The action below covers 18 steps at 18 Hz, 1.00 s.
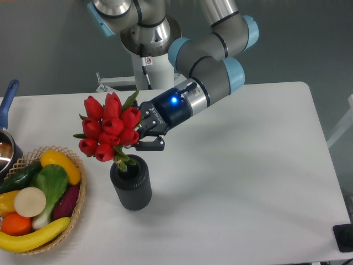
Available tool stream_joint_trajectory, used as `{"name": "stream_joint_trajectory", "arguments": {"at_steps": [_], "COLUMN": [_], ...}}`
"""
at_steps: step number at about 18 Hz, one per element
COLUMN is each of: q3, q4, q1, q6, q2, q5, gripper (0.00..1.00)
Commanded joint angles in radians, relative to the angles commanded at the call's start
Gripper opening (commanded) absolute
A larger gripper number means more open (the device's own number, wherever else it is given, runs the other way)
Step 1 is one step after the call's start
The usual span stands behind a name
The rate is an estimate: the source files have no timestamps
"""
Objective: Insert the flowers into the vase
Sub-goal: 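Lower the tulip stems into the black vase opening, then push the tulips deeper into the vase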
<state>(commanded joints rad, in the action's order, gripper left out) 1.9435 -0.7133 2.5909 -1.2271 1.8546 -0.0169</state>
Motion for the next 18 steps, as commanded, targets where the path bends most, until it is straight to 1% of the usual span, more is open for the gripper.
{"name": "stream_joint_trajectory", "arguments": {"at_steps": [2,5,10,18], "q3": [0.020,0.031,0.031,0.034], "q4": [0.000,0.000,0.002,0.002], "q1": [0.008,0.012,0.011,0.011], "q6": [-0.037,-0.072,-0.077,-0.080], "q2": [0.002,0.011,0.035,0.045], "q5": [-0.002,-0.040,-0.051,-0.103], "gripper": [0.21,0.21,0.21,0.22]}}
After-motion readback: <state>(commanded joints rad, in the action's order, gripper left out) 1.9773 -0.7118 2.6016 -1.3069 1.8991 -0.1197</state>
